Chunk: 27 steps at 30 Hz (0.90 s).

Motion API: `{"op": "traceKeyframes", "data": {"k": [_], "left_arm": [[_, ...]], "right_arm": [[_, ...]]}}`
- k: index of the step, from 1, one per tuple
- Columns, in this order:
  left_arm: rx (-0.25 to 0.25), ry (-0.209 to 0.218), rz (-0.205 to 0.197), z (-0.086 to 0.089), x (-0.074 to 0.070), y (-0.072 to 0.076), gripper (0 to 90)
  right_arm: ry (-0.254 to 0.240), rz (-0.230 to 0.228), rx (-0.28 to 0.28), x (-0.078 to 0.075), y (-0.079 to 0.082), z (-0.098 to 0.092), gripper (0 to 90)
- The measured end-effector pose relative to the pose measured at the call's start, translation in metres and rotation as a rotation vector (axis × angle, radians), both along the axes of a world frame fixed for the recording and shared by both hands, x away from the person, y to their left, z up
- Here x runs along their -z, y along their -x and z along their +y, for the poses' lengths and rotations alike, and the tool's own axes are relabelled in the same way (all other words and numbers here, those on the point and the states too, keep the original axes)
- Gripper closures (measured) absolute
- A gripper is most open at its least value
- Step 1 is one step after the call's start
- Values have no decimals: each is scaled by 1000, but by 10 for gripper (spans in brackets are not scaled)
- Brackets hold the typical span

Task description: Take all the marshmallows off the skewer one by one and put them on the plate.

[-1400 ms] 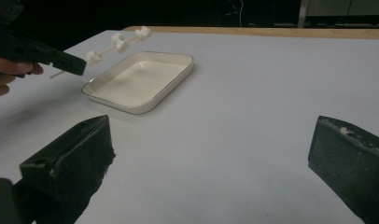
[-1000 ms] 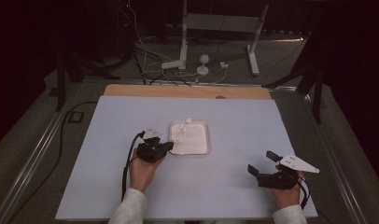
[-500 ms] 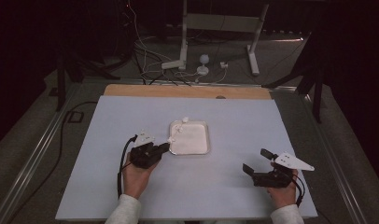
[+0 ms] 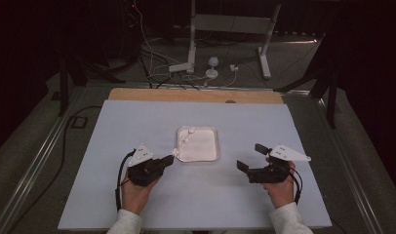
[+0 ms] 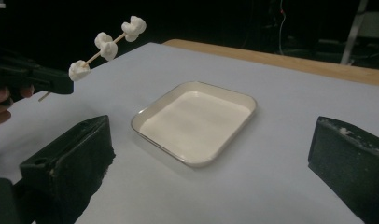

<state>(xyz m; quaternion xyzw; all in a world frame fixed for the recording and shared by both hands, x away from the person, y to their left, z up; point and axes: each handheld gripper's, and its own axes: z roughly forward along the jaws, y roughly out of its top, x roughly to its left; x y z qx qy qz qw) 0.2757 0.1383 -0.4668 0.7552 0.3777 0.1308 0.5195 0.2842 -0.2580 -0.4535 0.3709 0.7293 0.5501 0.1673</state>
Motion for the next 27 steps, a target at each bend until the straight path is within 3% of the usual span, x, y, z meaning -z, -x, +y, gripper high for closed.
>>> {"op": "traceKeyframes", "data": {"k": [14, 20, 24, 27], "left_arm": [[13, -2, -50, -5, 1, 3, 895], [21, 2, -61, -6, 1, 5, 896], [34, 4, -67, -8, 1, 5, 896], [38, 2, -70, -9, 1, 6, 896]], "right_arm": [[-53, 50, -81, -28, -40, 50, 21], [-34, 62, -116, -36, -50, 69, 40], [-25, 63, -154, -44, -57, 85, 148], [-43, 89, -186, -46, -61, 94, 248]]}}
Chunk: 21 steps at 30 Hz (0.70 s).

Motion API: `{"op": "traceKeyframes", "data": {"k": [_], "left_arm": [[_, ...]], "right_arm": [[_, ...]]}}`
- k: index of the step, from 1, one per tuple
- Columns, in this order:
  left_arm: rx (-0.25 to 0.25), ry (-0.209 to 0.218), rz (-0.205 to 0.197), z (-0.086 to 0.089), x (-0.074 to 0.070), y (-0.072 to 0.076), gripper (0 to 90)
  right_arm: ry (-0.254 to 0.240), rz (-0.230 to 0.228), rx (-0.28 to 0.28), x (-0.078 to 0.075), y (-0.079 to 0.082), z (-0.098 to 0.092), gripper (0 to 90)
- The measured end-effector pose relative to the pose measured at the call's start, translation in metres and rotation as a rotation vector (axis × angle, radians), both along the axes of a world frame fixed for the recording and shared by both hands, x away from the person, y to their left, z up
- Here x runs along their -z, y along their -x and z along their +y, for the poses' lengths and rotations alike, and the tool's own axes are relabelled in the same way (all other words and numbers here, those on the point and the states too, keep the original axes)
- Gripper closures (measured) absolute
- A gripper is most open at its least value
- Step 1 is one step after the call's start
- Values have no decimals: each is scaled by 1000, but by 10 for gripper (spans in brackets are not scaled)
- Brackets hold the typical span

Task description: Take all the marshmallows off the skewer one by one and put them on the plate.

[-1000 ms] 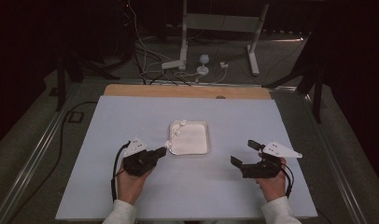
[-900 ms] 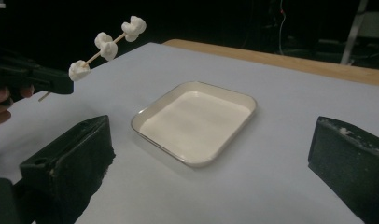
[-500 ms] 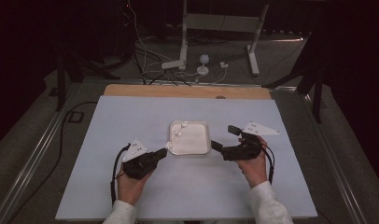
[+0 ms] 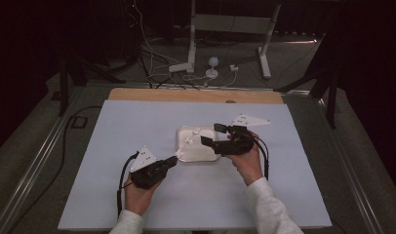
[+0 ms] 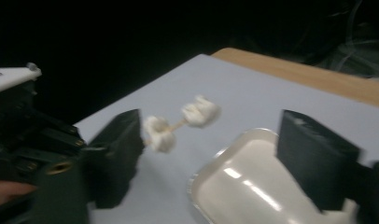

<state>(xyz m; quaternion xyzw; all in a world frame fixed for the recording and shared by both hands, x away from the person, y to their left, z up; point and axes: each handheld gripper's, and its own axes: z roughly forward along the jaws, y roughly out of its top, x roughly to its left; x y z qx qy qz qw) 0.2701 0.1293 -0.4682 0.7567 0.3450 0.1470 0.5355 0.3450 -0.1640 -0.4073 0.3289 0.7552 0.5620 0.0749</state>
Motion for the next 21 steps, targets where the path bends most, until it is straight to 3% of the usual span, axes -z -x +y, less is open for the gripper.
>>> {"op": "traceKeyframes", "data": {"k": [4, 5, 6, 8, 11, 14, 17, 21], "left_arm": [[13, -1, -6, -2, 1, 1, 896], [14, 1, -8, -3, 1, 1, 896], [15, 3, -9, -4, 1, 1, 896], [24, 2, -13, -6, 2, 1, 896], [31, 5, -20, -7, 4, 1, 896], [36, -4, -15, -7, 6, 1, 896], [45, -23, -17, -10, 7, 1, 899], [49, -28, -21, -10, 8, 0, 900]], "right_arm": [[-40, 71, -29, 1, -6, 9, 417], [-40, 71, -29, 1, -6, 9, 417], [-58, 121, -28, 4, -10, 13, 496], [-64, 169, -24, 8, -13, 16, 560], [-77, 230, -18, 12, -16, 19, 593], [-89, 265, -15, 12, -17, 19, 680], [-98, 271, -25, 9, -17, 18, 733], [-94, 235, 0, 4, -13, 18, 785]]}}
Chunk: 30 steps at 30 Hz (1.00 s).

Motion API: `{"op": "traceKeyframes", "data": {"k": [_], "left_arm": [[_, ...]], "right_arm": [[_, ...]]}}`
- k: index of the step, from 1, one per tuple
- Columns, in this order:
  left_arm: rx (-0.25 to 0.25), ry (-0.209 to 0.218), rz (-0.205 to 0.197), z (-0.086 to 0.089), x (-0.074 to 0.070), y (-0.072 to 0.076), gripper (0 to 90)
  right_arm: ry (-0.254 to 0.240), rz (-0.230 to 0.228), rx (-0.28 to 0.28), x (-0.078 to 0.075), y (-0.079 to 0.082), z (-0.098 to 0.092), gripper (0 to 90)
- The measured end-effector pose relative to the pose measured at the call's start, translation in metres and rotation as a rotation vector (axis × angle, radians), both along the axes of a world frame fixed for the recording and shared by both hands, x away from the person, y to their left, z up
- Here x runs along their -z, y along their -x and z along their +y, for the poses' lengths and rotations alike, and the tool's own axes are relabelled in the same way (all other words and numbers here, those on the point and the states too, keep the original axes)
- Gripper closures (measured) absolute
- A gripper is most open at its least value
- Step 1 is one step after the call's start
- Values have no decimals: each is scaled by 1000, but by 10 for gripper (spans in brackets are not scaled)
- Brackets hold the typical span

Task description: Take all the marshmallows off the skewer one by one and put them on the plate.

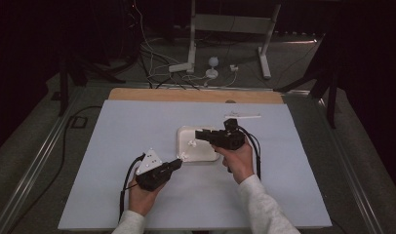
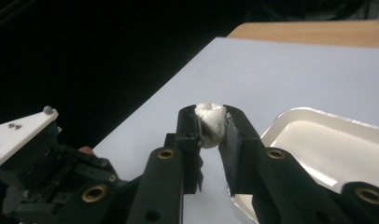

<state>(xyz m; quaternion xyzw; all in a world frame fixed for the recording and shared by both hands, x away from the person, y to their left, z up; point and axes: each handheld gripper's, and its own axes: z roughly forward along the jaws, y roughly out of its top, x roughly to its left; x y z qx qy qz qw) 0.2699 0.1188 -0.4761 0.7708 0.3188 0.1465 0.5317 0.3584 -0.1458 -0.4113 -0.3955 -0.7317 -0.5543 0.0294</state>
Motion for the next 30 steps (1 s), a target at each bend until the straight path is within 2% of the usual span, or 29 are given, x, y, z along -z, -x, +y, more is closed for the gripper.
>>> {"op": "traceKeyframes", "data": {"k": [8, 11, 15, 16, 17, 18, 21, 22, 23, 24, 27, 30], "left_arm": [[0, 11, -17, 7, -3, 1, 900], [-8, 11, -19, 9, -4, 1, 900], [-14, -3, -21, 10, -4, 0, 900], [-27, -84, -9, 11, 2, 0, 900], [-39, -68, 11, 15, 6, 1, 900], [-50, -46, 22, 18, 6, 0, 900], [-68, -21, 12, 21, 1, -2, 900], [-76, -5, 11, 21, -1, -4, 900], [-77, -11, 10, 20, -1, -4, 900], [-77, -11, 10, 20, -1, -4, 900], [-87, -6, 13, 18, 0, -2, 900], [-92, -4, 19, 20, 1, -3, 900]], "right_arm": [[-8, -54, 53, -6, 4, 6, 810], [-19, -51, 64, -6, 3, 6, 815], [-24, -57, 104, -9, 3, 4, 826], [-34, -82, 163, -11, 3, 0, 831], [-69, -98, 220, -17, 1, -12, 833], [-111, -95, 237, -23, -2, -24, 832], [-43, -115, 204, -38, -6, -42, 826], [-21, -124, 190, -40, -5, -43, 824], [-1, -129, 172, -39, -4, -43, 822], [18, -137, 165, -38, -4, -41, 819], [25, -120, 141, -27, -5, -35, 808], [87, -90, 127, -12, -10, -27, 795]]}}
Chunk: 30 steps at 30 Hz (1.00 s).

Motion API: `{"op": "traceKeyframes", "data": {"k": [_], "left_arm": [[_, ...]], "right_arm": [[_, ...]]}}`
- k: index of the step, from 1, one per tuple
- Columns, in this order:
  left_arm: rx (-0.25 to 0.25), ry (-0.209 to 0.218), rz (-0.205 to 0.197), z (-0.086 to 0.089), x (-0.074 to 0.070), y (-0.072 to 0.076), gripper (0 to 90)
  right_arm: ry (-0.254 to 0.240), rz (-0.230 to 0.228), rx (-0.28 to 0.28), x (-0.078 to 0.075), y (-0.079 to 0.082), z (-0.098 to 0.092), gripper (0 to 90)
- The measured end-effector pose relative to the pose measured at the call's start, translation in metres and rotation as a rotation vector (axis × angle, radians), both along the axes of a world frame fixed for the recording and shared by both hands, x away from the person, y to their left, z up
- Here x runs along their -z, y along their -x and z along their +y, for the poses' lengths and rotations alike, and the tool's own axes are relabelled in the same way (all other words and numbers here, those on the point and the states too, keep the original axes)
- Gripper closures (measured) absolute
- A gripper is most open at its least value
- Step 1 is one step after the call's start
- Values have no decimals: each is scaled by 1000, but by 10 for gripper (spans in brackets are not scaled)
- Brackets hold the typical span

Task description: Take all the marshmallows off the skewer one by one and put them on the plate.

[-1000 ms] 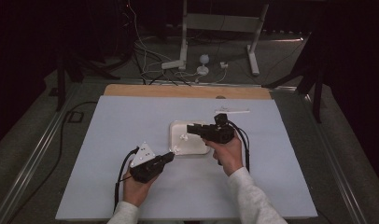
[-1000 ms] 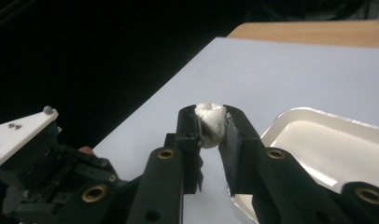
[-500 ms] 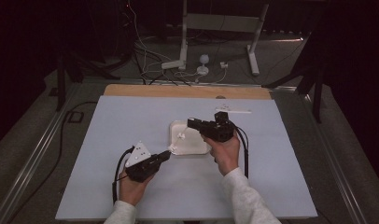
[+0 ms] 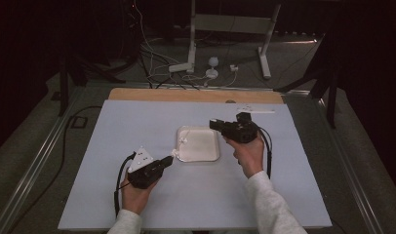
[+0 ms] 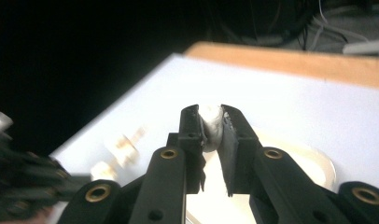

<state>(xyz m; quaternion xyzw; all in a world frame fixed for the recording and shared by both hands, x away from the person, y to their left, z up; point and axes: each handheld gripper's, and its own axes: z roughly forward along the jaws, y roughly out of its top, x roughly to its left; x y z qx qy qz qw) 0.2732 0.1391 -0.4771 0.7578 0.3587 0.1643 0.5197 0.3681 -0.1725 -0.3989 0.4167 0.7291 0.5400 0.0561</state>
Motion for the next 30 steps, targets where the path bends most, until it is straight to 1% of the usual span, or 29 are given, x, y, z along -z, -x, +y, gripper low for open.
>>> {"op": "traceKeyframes", "data": {"k": [1, 2, 3, 6, 7, 9, 10, 13, 14, 15, 17, 18, 19, 20, 21, 22, 27, 28, 29, 30], "left_arm": [[-2, 0, 2, 0, 1, 0, 900], [-2, 0, 2, 0, 1, 0, 900], [-3, 0, 5, 0, 1, -1, 900], [-11, 0, 10, 2, 2, -1, 900], [-11, 0, 10, 2, 2, -1, 900], [-16, 1, 11, 2, 2, -2, 900], [-22, 5, 18, 3, 3, -3, 900], [-26, 1, 25, 4, 4, -3, 900], [-29, -1, 28, 3, 4, -4, 900], [-29, -1, 28, 3, 4, -4, 900], [-30, -2, 29, 3, 4, -4, 900], [-30, -4, 29, 3, 5, -4, 900], [-33, -2, 32, 3, 5, -5, 900], [-34, -4, 35, 3, 6, -5, 900], [-35, -3, 39, 3, 6, -6, 900], [-35, -5, 39, 2, 6, -6, 900], [-32, -11, 48, 0, 8, -7, 900], [-32, -12, 50, 0, 8, -7, 900], [-32, -15, 52, 0, 8, -8, 900], [-31, -13, 53, -1, 9, -8, 900]], "right_arm": [[21, 8, -1, 5, -2, 3, 795], [21, 8, -1, 5, -2, 3, 795], [46, 27, 0, 16, -6, 8, 792], [88, 67, 5, 31, -12, 15, 788], [105, 74, 7, 36, -14, 17, 786], [124, 96, 8, 44, -17, 21, 775], [134, 103, 12, 47, -19, 22, 750], [153, 137, 14, 55, -23, 25, 615], [160, 146, 20, 57, -24, 25, 565], [160, 146, 20, 57, -24, 25, 565], [177, 153, 24, 59, -25, 26, 504], [175, 150, 26, 60, -25, 26, 446], [190, 148, 30, 59, -24, 26, 382], [186, 154, 26, 59, -24, 26, 348], [186, 154, 26, 59, -24, 26, 348], [193, 153, 25, 58, -23, 27, 307], [202, 150, 28, 59, -22, 28, 292], [183, 154, 22, 59, -22, 28, 288], [183, 154, 22, 59, -22, 28, 288], [150, 153, -9, 56, -19, 29, 285]]}}
